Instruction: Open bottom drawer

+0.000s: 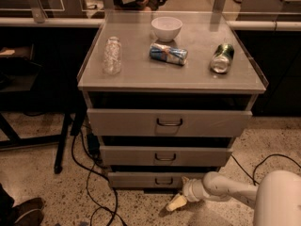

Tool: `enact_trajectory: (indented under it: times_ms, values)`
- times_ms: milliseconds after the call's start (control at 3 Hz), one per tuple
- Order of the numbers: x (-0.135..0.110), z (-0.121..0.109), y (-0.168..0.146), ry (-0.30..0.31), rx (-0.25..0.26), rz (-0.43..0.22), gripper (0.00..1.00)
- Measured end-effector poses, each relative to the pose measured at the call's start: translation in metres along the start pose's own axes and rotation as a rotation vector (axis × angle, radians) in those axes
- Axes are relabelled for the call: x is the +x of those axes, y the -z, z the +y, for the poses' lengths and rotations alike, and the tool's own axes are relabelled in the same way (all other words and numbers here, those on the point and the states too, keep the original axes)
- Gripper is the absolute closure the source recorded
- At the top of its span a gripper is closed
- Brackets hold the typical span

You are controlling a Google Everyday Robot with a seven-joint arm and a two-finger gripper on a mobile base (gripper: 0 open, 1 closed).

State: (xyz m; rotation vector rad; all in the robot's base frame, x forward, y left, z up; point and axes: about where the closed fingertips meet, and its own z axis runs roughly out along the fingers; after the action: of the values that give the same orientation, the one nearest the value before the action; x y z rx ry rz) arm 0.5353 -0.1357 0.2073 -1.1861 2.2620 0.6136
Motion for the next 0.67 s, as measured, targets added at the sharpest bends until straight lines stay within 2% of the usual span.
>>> enact_trajectory:
  times_ms: [333,667]
  values:
    - [-0.008,-0.015,0.004,-0.038,0.015,-0.034,0.0]
    - [-0.024,-0.043,0.019,-0.071,0.062,-0.068,0.0]
